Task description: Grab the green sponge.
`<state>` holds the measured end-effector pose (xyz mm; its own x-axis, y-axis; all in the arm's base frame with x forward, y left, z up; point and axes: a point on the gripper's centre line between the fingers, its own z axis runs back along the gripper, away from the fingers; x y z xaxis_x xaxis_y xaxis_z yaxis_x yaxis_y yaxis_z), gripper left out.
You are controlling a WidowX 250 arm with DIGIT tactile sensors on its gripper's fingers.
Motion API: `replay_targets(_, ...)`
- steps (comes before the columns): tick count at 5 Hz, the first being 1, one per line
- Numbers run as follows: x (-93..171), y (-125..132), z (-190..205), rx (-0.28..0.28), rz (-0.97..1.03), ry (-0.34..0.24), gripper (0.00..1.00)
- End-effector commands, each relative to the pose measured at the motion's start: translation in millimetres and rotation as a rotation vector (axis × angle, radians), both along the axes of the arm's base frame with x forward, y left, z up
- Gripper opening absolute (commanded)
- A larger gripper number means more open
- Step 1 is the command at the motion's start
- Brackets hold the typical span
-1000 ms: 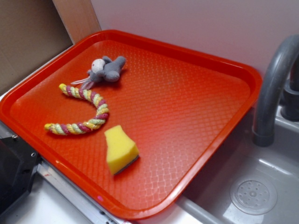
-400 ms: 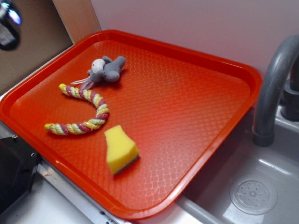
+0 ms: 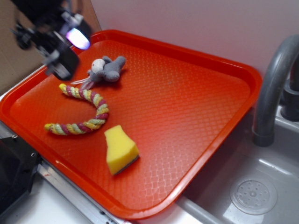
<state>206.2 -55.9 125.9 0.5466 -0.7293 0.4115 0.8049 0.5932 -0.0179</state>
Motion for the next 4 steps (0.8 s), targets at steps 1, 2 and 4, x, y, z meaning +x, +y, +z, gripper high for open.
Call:
replay_targets(1,-10,-44,-23,-0.021,-0.486,-0.159,1.00)
replay_targets(2,-23,-37,-30,-0.142,-0.726,-0.145,1.00)
replay_targets(4,-25,-35,-67,-0.074,-1.077,0.002,1.00)
